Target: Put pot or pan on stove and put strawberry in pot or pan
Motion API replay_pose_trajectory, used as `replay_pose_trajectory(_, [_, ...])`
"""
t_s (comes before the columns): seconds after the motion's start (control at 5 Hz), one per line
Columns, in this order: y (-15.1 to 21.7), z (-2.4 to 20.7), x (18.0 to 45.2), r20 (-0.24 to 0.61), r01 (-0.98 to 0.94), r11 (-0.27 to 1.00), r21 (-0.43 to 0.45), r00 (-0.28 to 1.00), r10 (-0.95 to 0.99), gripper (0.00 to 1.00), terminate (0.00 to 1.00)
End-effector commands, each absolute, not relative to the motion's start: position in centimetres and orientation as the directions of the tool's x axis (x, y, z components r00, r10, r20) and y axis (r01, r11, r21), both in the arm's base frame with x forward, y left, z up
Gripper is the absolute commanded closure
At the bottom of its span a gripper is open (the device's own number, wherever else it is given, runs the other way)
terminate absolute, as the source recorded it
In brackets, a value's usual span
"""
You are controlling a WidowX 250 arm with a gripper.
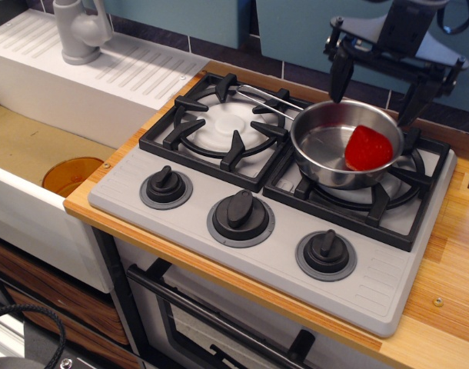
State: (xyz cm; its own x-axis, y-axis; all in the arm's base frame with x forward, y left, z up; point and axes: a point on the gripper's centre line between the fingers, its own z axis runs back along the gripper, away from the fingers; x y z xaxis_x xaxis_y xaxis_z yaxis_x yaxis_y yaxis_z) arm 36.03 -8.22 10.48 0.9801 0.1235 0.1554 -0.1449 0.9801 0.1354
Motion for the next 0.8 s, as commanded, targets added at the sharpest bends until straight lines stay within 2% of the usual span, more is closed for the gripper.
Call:
replay_pose_trajectory(0.0, [-7.7,12.9,37.0,0.178,-0.136,0.987,0.091,0.977,0.118,0.00,0.00])
replay_pose_trajectory(0.2, [-7.4,13.1,37.1,0.176,-0.131,0.987,0.088,0.978,0.115,0.00,0.00])
replay_pose_trajectory(0.6, [-4.2,13.0,38.3,0.173,-0.084,0.991,0.102,0.983,0.065,0.00,0.00])
